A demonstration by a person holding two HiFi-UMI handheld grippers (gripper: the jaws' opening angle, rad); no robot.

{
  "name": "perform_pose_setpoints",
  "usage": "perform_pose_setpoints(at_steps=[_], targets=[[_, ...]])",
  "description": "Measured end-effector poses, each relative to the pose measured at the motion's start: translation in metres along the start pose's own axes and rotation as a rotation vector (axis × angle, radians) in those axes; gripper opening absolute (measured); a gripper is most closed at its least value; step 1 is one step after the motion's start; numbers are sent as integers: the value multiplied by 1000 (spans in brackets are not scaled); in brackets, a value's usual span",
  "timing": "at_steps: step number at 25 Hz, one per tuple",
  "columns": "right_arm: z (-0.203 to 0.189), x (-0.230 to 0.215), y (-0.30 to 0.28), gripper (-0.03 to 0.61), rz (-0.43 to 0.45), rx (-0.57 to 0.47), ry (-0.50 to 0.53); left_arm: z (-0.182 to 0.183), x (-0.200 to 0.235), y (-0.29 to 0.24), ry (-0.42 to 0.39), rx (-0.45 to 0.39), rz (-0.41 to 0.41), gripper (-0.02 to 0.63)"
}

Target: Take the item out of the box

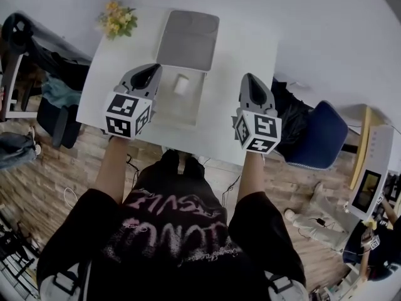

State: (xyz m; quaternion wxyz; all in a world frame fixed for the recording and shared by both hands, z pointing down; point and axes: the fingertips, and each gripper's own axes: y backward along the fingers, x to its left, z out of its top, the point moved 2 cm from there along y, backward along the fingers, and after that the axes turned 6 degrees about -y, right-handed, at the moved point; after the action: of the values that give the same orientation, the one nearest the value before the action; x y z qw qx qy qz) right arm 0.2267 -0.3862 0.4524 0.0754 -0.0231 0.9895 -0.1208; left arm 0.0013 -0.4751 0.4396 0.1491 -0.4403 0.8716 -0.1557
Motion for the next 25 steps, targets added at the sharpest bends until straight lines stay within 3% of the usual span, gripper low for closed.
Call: perform_pose_setpoints(at_steps=[16,25], targets=[[-5,-6,-1,9,0,10,-7,-55,-35,-45,57,214,-126,25],[-16,-16,-1,9,0,37,-19,-93,-47,-69,80,419,-134,135]])
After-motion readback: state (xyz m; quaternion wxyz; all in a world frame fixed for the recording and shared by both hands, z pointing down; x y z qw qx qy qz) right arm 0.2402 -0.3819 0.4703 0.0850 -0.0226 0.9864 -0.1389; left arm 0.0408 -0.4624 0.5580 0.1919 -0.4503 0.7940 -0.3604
